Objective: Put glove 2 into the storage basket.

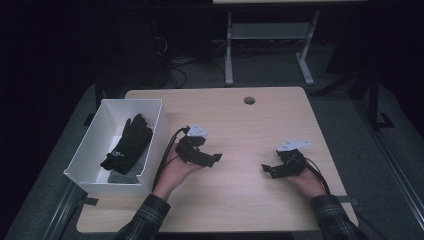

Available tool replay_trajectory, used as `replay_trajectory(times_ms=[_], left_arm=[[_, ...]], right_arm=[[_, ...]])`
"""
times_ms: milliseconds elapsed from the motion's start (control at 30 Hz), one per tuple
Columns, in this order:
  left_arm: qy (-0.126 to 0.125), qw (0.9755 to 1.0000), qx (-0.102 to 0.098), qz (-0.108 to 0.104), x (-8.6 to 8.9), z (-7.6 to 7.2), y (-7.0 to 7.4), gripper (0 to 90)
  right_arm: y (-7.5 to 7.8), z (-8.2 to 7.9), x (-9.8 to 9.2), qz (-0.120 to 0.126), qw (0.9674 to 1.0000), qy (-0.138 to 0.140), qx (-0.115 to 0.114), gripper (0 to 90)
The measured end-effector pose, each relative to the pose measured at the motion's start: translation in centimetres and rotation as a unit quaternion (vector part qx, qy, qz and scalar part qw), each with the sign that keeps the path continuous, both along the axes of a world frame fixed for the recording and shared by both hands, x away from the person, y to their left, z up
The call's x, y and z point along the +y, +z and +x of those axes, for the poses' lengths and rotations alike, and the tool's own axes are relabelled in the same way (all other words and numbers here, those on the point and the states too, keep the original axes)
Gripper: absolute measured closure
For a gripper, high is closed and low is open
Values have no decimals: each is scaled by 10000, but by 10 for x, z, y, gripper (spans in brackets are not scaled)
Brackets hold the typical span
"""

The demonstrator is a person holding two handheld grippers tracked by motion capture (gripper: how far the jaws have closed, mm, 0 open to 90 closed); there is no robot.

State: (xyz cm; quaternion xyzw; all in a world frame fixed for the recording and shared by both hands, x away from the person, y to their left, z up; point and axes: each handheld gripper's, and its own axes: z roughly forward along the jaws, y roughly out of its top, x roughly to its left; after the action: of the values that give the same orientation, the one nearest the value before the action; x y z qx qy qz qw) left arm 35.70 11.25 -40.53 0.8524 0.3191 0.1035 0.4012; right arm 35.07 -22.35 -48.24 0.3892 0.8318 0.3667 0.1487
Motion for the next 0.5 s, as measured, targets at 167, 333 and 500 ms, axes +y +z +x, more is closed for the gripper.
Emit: replay_trajectory(times_ms=[167,333,500], left_arm=[[-40,10000,-18,-7,-3,-1,-13,151],[-81,9999,-65,32,-3,-2,-21,151],[-99,9999,-98,70,-1,-3,-32,151]], right_arm=[[0,0,0,2,10000,0,4,142],[0,0,0,1,10000,-1,3,143],[0,-1,0,-11,10000,-27,21,142]])
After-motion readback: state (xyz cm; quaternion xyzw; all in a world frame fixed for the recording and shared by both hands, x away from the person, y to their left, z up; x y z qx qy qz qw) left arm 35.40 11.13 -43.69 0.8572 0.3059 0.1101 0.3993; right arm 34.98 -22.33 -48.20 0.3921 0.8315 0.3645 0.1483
